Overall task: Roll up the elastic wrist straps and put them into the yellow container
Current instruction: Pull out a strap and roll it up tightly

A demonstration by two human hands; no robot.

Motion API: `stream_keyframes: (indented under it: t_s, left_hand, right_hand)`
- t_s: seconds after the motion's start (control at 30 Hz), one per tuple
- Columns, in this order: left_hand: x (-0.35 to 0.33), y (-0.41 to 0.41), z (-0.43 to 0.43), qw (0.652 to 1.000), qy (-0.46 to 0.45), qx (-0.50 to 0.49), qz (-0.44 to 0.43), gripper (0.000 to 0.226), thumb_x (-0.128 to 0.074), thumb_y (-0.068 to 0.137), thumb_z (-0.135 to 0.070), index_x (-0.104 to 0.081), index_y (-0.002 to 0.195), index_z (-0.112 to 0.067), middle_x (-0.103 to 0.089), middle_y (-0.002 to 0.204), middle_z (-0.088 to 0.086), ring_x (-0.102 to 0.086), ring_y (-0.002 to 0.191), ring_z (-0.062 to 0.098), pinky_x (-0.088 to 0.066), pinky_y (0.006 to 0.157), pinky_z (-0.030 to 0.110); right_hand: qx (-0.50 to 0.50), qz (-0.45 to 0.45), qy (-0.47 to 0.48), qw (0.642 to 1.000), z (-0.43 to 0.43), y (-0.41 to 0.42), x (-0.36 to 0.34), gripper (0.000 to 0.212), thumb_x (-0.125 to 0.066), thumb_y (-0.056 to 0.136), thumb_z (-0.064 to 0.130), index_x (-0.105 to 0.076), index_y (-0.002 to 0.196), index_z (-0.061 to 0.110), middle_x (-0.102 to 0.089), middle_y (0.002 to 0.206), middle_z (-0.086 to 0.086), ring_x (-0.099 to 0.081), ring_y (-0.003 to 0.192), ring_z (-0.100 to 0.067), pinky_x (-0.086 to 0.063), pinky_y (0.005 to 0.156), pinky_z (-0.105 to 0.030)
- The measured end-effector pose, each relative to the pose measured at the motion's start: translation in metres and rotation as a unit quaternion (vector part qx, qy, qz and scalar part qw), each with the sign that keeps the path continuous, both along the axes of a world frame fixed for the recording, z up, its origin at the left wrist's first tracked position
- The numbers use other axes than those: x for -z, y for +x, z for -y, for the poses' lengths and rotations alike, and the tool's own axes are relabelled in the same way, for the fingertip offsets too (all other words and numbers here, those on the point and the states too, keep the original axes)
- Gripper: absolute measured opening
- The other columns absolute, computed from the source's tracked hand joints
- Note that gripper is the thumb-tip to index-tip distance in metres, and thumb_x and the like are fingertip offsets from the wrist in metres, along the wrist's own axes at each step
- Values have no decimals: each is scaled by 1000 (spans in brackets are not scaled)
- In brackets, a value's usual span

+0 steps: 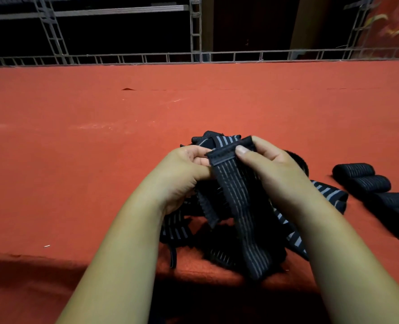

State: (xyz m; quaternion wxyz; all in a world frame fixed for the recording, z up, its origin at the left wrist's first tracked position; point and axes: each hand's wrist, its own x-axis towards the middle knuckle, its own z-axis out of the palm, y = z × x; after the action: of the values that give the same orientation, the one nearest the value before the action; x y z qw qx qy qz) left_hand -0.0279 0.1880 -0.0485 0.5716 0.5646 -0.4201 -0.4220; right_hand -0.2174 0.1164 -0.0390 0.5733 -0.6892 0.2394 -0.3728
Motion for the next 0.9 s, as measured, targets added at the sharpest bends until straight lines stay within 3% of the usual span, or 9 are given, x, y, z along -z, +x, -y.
stream_keyframes:
  t_s: [0.13,0.23,0.4,0.5,0.6,0.67,0.73,0.8,0.9]
  left_hand:
    - [-2,3,-1,999,4,-28,-35,48,-88,80,-2,-71,124,-7,-78,116,25,-68,98,38,-43,89,57]
    - [-4,3,-4,998,3,-29,-50,44,-85,85,2,-70,126,-6,-80,117,19,-73,99,36,-54,92,58]
    - [-3,14,-9,998,34,46,2,49,-87,83,1,-72,128,-11,-81,120,7,-78,109,25,-58,92,42]
    - [3,21,-11,993,66,80,51,47,-85,80,-2,-77,124,-17,-78,127,13,-74,121,29,-54,95,45]
    - [4,21,-10,998,42,32,31,36,-74,92,10,-75,123,-8,-80,120,16,-77,115,32,-61,96,45]
    - [3,19,-9,999,22,-16,30,31,-71,95,10,-73,123,-5,-82,112,12,-79,106,27,-65,89,39]
    - [0,16,-9,999,6,-34,23,28,-71,96,8,-71,123,-1,-83,108,11,-80,94,22,-65,74,30]
    - [-3,13,-10,999,-13,-46,20,25,-71,97,6,-71,122,-1,-83,107,13,-80,89,23,-63,66,29]
    - [-8,8,-11,996,-39,-60,51,22,-73,99,-4,-78,119,-13,-84,107,7,-78,87,17,-58,62,27]
  right_hand:
    - [-3,-38,-3,999,2,3,9,19,-59,111,33,-78,110,30,-82,109,0,-77,101,-18,-56,91,-43]
    - [11,-41,-3,999,4,4,12,18,-60,110,33,-77,108,26,-81,110,-3,-76,103,-21,-56,97,-49]
    - [85,-27,-18,996,14,3,17,22,-60,106,30,-67,101,10,-74,102,-19,-66,85,-19,-52,84,-45]
    - [135,-7,-17,991,19,1,20,25,-59,105,31,-64,99,8,-71,87,-6,-65,80,-16,-52,80,-44]
    - [168,35,12,985,22,2,20,15,-61,106,31,-75,111,30,-81,90,6,-76,87,-12,-59,97,-54]
    - [158,61,31,985,20,1,18,22,-62,107,29,-63,110,50,-81,88,13,-77,90,-7,-57,104,-53]
    - [103,68,30,992,20,-2,18,20,-63,108,28,-80,112,37,-82,96,6,-77,95,-14,-58,101,-52]
    - [53,65,11,996,19,-4,17,19,-63,109,27,-78,115,19,-81,110,-5,-76,101,-21,-59,95,-47]
    - [6,51,-15,999,19,-6,14,20,-63,109,23,-76,121,15,-80,117,-7,-76,106,-20,-59,91,-37]
